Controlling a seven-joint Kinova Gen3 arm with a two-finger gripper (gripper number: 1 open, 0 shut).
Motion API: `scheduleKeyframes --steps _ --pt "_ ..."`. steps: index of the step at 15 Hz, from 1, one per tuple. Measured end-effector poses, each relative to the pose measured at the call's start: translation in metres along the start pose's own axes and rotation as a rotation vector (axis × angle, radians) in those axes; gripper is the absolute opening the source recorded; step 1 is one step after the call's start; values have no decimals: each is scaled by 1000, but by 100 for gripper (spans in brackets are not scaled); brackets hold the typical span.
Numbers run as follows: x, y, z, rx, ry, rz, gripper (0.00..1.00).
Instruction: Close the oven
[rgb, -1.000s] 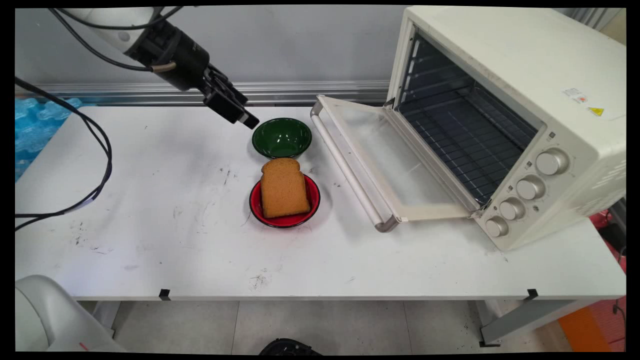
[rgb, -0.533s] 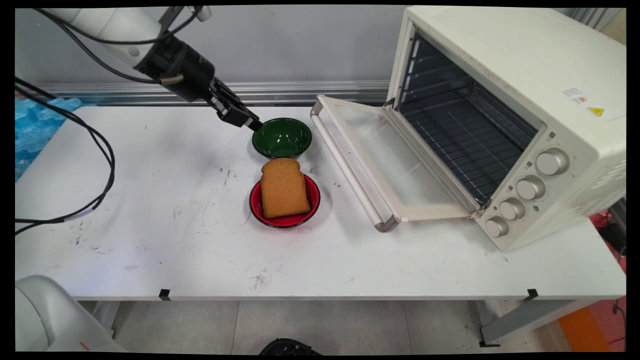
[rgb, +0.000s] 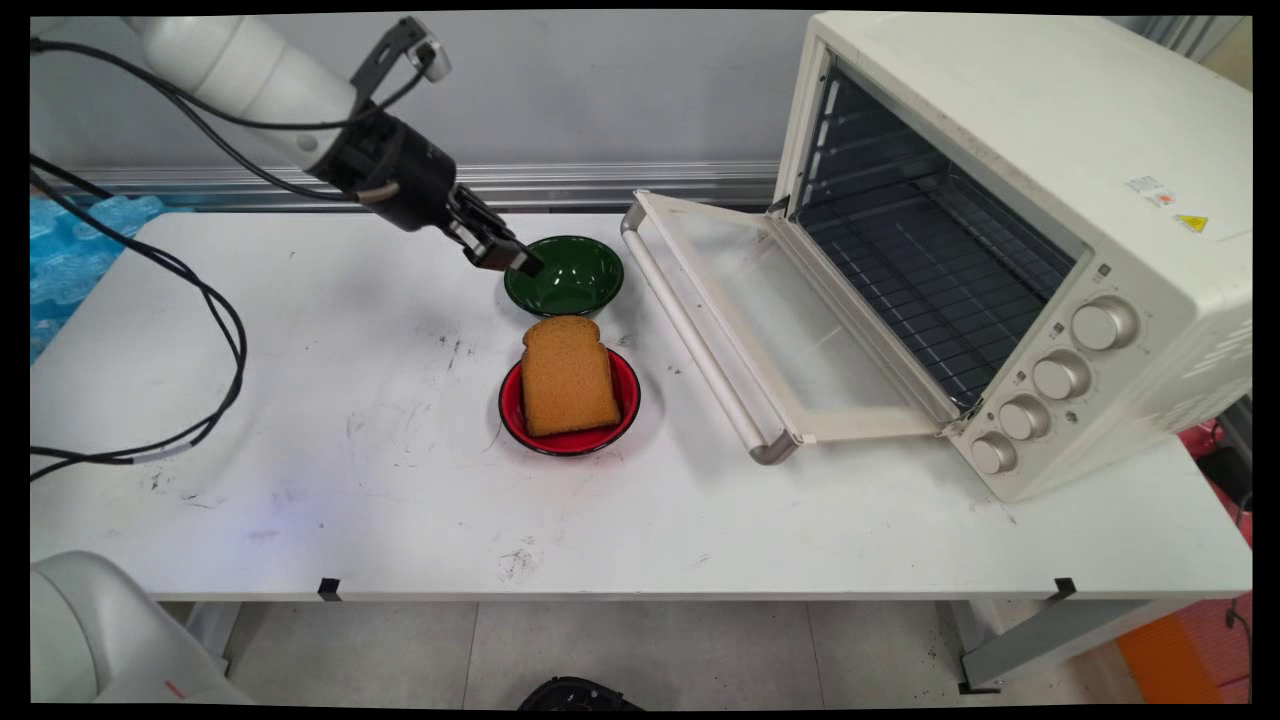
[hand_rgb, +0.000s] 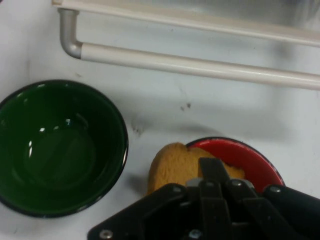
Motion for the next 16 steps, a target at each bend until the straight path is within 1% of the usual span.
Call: scheduleKeyframes --steps 6,9,13,16 --pt "-8 -5 36 -23 26 48 0" --pt "-9 -7 56 -27 47 78 0" --pt "-9 -10 82 -22 77 109 0" --pt "-8 -11 97 -15 91 116 0"
